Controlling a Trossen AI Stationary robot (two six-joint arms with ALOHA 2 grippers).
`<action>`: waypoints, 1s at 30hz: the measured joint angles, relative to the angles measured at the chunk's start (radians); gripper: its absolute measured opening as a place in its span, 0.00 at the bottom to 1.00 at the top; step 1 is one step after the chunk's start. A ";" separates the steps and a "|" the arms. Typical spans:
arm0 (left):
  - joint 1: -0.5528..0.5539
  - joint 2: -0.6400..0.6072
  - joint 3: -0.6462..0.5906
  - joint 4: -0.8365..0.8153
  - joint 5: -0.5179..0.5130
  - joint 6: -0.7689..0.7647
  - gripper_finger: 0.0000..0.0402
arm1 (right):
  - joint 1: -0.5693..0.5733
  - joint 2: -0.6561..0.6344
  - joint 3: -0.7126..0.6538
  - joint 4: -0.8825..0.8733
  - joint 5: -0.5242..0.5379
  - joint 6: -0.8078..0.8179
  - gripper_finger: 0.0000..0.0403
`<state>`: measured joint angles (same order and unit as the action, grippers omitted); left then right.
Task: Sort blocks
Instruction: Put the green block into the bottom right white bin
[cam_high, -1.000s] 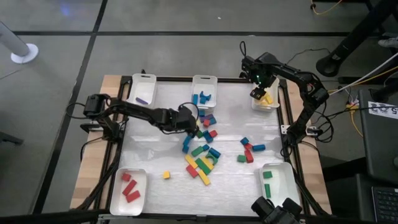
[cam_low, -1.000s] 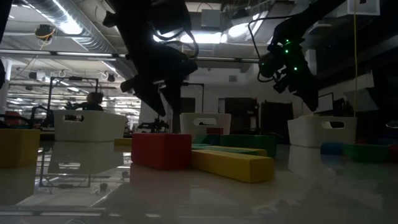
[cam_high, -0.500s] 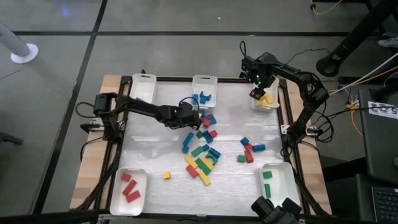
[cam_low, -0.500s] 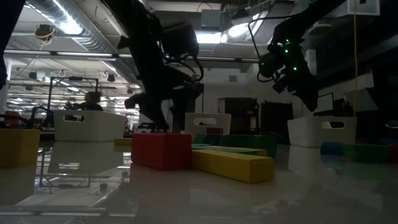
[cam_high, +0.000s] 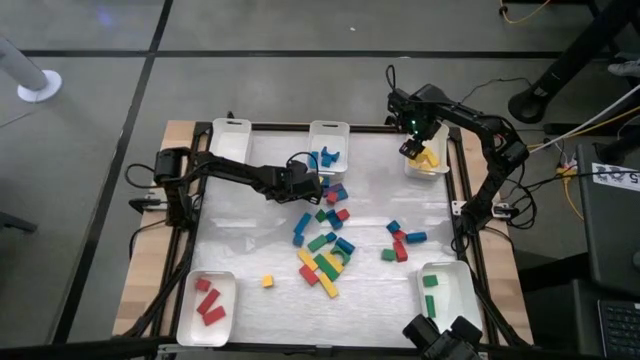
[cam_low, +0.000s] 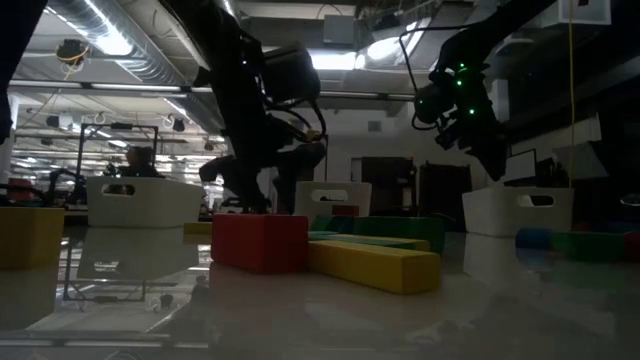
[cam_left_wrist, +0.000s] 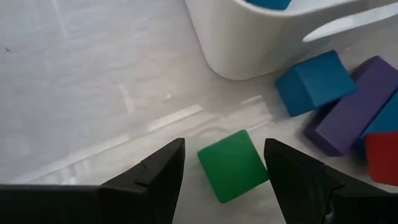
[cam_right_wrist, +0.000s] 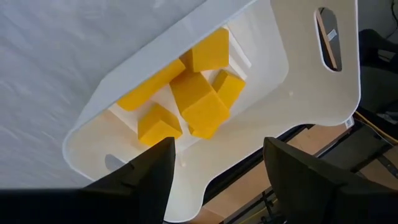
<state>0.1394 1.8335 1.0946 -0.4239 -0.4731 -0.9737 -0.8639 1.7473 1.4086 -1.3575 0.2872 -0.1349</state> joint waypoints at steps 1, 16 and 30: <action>0.000 0.001 0.000 0.000 0.001 0.000 0.52 | 0.000 0.000 0.000 0.000 -0.002 0.000 0.60; 0.000 0.001 0.000 -0.001 0.028 0.015 0.52 | 0.000 0.000 0.000 -0.001 -0.020 0.000 0.60; 0.000 0.001 0.000 -0.010 0.028 0.072 0.52 | 0.000 0.000 0.000 -0.001 -0.020 0.001 0.60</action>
<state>0.1394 1.8347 1.0946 -0.4339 -0.4449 -0.9019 -0.8635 1.7477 1.4086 -1.3586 0.2676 -0.1341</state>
